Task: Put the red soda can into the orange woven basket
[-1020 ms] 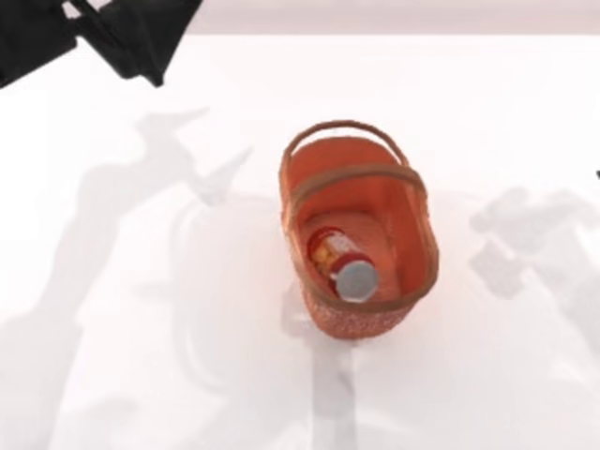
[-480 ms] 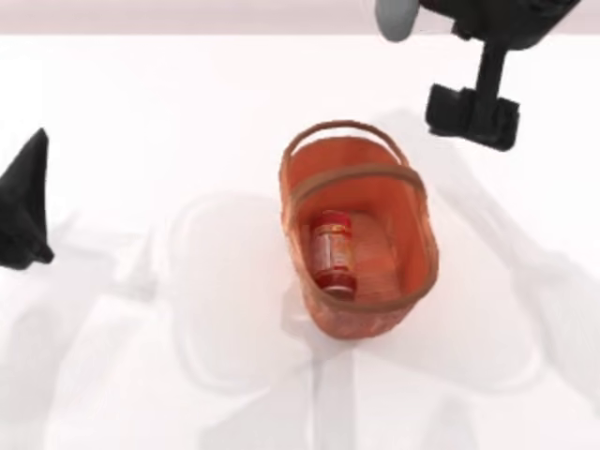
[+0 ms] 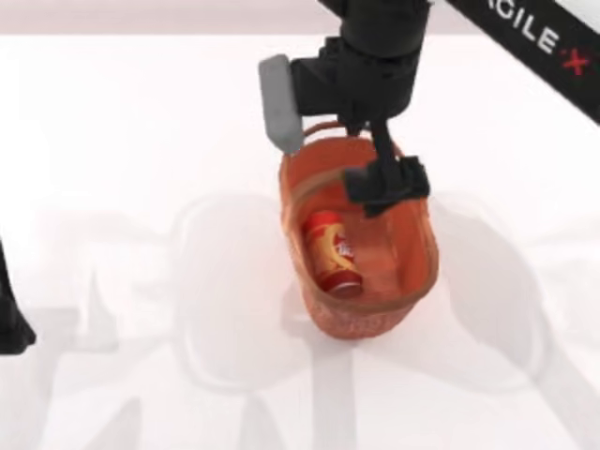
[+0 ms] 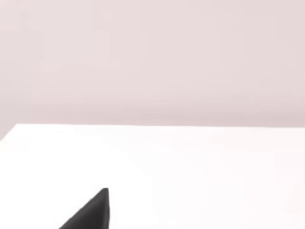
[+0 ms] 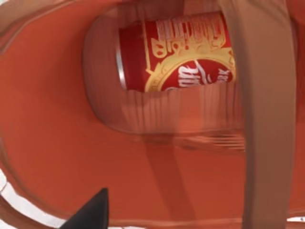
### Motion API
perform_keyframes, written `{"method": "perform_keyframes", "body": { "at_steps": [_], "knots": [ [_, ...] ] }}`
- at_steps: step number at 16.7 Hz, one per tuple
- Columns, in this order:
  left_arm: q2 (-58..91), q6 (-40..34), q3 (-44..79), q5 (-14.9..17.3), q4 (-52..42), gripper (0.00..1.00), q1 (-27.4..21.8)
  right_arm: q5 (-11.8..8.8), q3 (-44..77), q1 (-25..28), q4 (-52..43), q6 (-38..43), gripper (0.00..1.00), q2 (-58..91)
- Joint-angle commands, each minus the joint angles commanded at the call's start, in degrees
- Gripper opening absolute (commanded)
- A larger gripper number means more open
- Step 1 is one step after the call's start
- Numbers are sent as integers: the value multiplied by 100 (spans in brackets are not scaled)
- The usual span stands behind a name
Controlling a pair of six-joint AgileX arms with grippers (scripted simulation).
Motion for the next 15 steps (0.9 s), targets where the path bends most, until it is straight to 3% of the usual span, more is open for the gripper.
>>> {"method": "perform_keyframes", "body": {
  "at_steps": [8, 15],
  "knots": [
    [-196, 49, -134, -129, -75, 100, 17, 2, 176, 34, -133, -88, 100, 208],
    [-196, 49, -134, -129, -75, 100, 17, 0, -722, 59, 506, -91, 100, -46]
  ]
}}
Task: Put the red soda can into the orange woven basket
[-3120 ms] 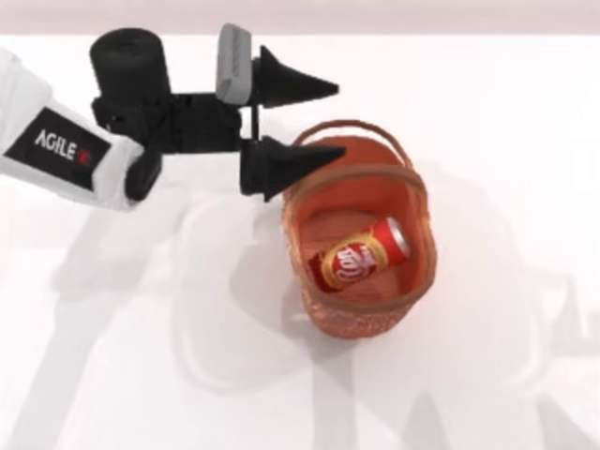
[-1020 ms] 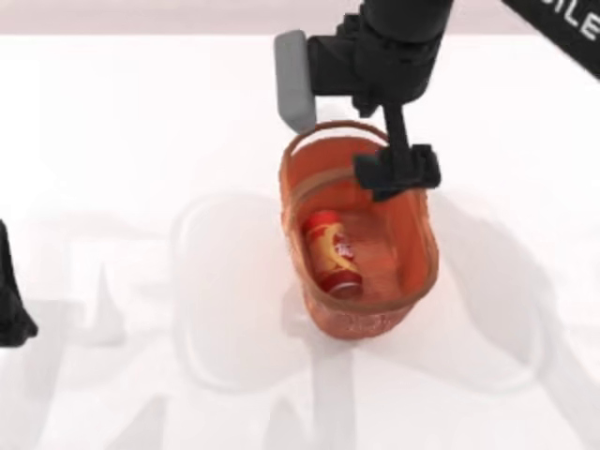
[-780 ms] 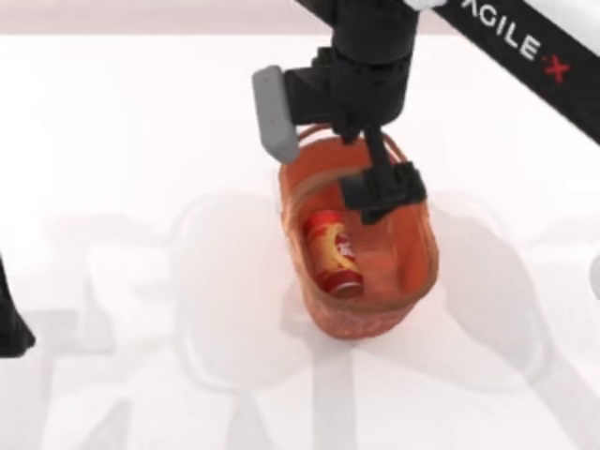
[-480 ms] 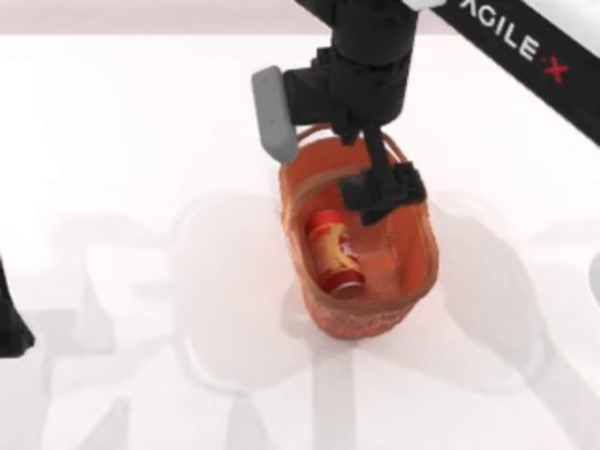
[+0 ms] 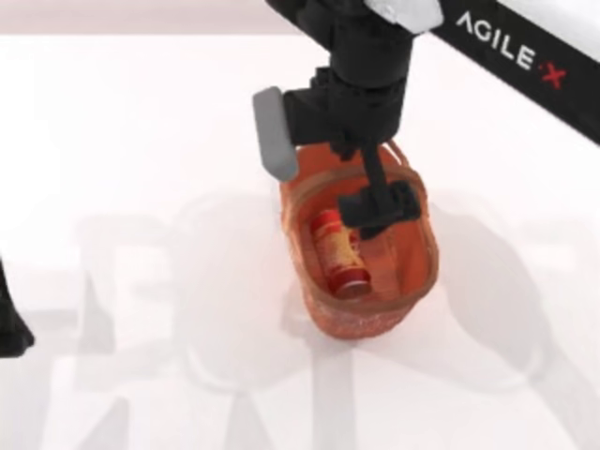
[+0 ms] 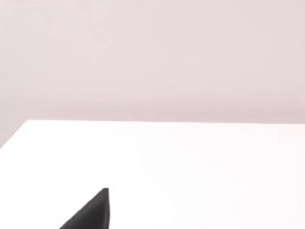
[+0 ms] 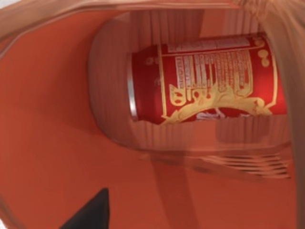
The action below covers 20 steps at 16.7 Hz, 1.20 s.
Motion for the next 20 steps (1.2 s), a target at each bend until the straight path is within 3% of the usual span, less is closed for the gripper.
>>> {"method": "perform_keyframes", "body": {
  "at_steps": [3, 16, 20],
  "knots": [
    [0, 0, 0, 0, 0, 100, 0, 0, -7, 0, 6, 0, 100, -2],
    [0, 0, 0, 0, 0, 100, 0, 0, -7, 0, 6, 0, 2, -2],
    [0, 0, 0, 0, 0, 100, 0, 0, -7, 0, 6, 0, 0, -2]
  ]
}}
